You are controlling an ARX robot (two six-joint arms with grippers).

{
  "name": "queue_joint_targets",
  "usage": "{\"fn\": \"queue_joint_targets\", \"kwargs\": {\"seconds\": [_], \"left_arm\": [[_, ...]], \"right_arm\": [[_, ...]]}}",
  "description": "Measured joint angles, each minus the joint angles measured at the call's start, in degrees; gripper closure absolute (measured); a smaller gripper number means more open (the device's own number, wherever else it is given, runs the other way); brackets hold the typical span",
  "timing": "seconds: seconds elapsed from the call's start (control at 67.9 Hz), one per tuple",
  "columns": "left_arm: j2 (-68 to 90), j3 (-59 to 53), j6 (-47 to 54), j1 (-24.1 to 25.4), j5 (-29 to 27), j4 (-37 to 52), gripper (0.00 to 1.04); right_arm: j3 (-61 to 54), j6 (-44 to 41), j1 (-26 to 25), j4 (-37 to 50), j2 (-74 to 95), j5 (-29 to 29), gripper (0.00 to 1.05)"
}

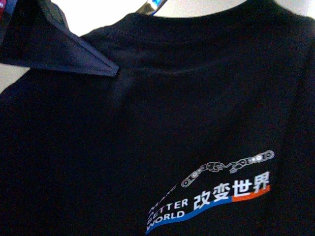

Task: Hang clothes on hanger

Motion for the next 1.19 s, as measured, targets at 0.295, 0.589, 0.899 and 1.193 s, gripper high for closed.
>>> {"fn": "queue_joint_targets", "kwargs": {"seconds": [0.295, 0.589, 0.899, 1.193], "left_arm": [[10.1, 14.86, 17.99, -1.42, -4.44, -25.2, 1.0], [13.14, 14.99, 23.02, -1.4, -9.99, -26.12, 1.0], [13.11, 15.69, 23.15, -1.4, -4.87, -25.35, 1.0], [12.98, 16.98, 22.71, -1.29, -2.56, -25.81, 1.0]], "right_arm": [[0.0, 0.0, 0.0, 0.0, 0.0, 0.0, 0.07], [0.0, 0.0, 0.0, 0.0, 0.0, 0.0, 0.07], [0.0, 0.0, 0.0, 0.0, 0.0, 0.0, 0.07], [0.0, 0.0, 0.0, 0.0, 0.0, 0.0, 0.07]]}}
